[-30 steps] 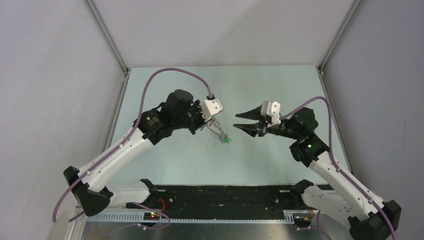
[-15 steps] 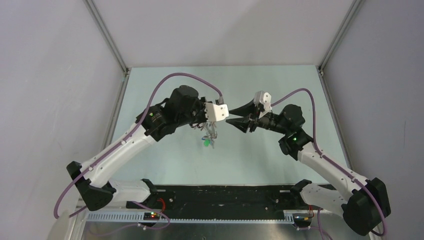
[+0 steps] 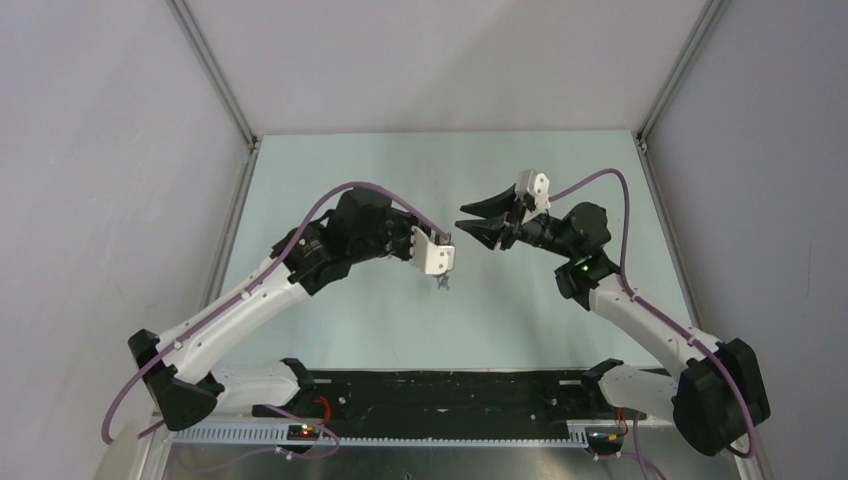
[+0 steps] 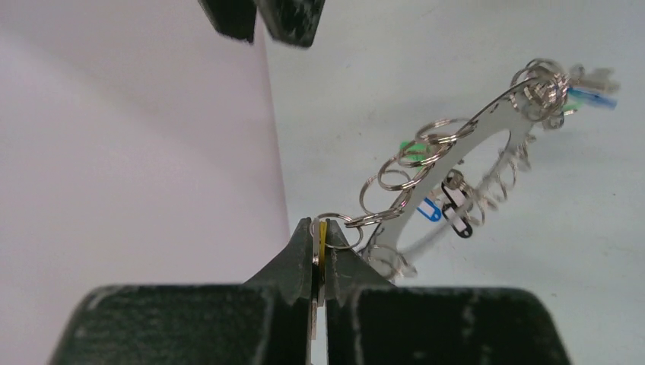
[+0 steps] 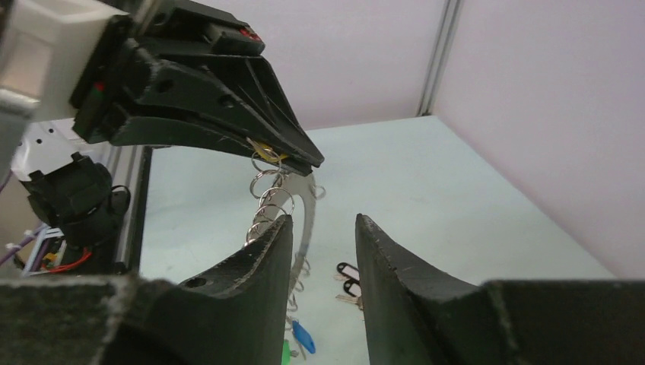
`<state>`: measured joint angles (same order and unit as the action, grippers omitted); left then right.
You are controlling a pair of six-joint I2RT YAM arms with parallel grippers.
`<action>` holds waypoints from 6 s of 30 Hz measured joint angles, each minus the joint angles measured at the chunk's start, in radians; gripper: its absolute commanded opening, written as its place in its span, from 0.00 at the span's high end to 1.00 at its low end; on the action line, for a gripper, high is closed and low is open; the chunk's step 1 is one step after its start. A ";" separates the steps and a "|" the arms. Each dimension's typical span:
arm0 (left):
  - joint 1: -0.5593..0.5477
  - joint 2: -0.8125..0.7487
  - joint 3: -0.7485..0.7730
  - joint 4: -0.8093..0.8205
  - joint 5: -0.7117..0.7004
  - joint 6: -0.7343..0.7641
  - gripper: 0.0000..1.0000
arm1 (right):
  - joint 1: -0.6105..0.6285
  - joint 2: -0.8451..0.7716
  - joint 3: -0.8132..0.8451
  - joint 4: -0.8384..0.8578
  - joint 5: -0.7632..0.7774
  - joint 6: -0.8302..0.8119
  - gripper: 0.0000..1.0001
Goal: Remove the keys from the keyring
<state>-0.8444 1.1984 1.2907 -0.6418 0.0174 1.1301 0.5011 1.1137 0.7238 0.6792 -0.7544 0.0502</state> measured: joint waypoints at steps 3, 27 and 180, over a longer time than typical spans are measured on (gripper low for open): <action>0.000 -0.032 -0.059 0.057 0.040 0.059 1.00 | -0.007 0.040 0.009 0.015 -0.027 0.024 0.65; -0.001 -0.051 -0.098 0.216 0.162 0.153 1.00 | 0.024 0.117 0.072 0.026 -0.187 0.043 0.69; -0.019 -0.125 -0.146 0.327 0.291 0.205 1.00 | 0.097 0.068 0.082 0.006 -0.051 0.246 0.47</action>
<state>-0.8639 1.0733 1.1446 -0.3145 0.3080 1.3350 0.5983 1.1820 0.8055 0.6857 -0.8055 0.2966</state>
